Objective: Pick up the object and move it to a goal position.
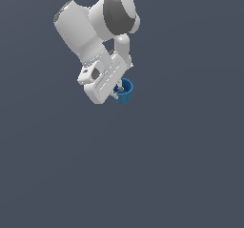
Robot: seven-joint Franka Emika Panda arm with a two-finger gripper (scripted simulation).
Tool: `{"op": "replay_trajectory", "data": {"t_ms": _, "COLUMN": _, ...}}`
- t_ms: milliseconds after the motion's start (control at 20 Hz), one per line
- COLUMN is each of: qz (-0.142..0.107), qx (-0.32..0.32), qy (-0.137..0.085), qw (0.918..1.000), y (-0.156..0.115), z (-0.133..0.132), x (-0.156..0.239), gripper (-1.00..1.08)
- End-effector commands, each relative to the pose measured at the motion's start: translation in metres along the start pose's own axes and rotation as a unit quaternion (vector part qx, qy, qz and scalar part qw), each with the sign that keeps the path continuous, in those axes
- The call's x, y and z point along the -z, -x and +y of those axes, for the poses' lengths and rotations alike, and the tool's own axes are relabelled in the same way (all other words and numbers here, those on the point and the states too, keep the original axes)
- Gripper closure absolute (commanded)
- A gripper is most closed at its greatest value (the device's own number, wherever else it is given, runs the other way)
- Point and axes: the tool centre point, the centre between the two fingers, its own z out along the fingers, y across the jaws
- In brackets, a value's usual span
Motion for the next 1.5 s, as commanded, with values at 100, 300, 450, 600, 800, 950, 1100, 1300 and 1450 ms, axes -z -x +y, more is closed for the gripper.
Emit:
{"op": "replay_trajectory", "data": {"t_ms": 100, "qz": 0.001, "qx": 0.0, "qy": 0.001, "qw": 1.0, "y": -0.014, "z": -0.021, "x": 0.019, "gripper": 1.08}}
{"op": "replay_trajectory", "data": {"t_ms": 300, "qz": 0.003, "qx": 0.001, "qy": 0.001, "qw": 1.0, "y": -0.025, "z": -0.038, "x": 0.035, "gripper": 1.08}}
{"op": "replay_trajectory", "data": {"t_ms": 450, "qz": 0.004, "qx": 0.001, "qy": 0.002, "qw": 1.0, "y": -0.034, "z": -0.05, "x": 0.048, "gripper": 1.08}}
{"op": "replay_trajectory", "data": {"t_ms": 600, "qz": 0.005, "qx": 0.002, "qy": 0.002, "qw": 1.0, "y": -0.042, "z": -0.063, "x": 0.06, "gripper": 1.08}}
{"op": "replay_trajectory", "data": {"t_ms": 800, "qz": 0.006, "qx": 0.002, "qy": 0.002, "qw": 1.0, "y": -0.052, "z": -0.077, "x": 0.075, "gripper": 1.08}}
{"op": "replay_trajectory", "data": {"t_ms": 950, "qz": 0.007, "qx": 0.003, "qy": 0.002, "qw": 1.0, "y": -0.058, "z": -0.087, "x": 0.085, "gripper": 1.08}}
{"op": "replay_trajectory", "data": {"t_ms": 1100, "qz": 0.007, "qx": 0.003, "qy": 0.002, "qw": 1.0, "y": -0.064, "z": -0.095, "x": 0.093, "gripper": 1.08}}
{"op": "replay_trajectory", "data": {"t_ms": 1300, "qz": 0.007, "qx": 0.002, "qy": 0.002, "qw": 1.0, "y": -0.068, "z": -0.102, "x": 0.1, "gripper": 1.08}}
{"op": "replay_trajectory", "data": {"t_ms": 1450, "qz": 0.007, "qx": 0.002, "qy": 0.002, "qw": 1.0, "y": -0.069, "z": -0.103, "x": 0.103, "gripper": 1.08}}
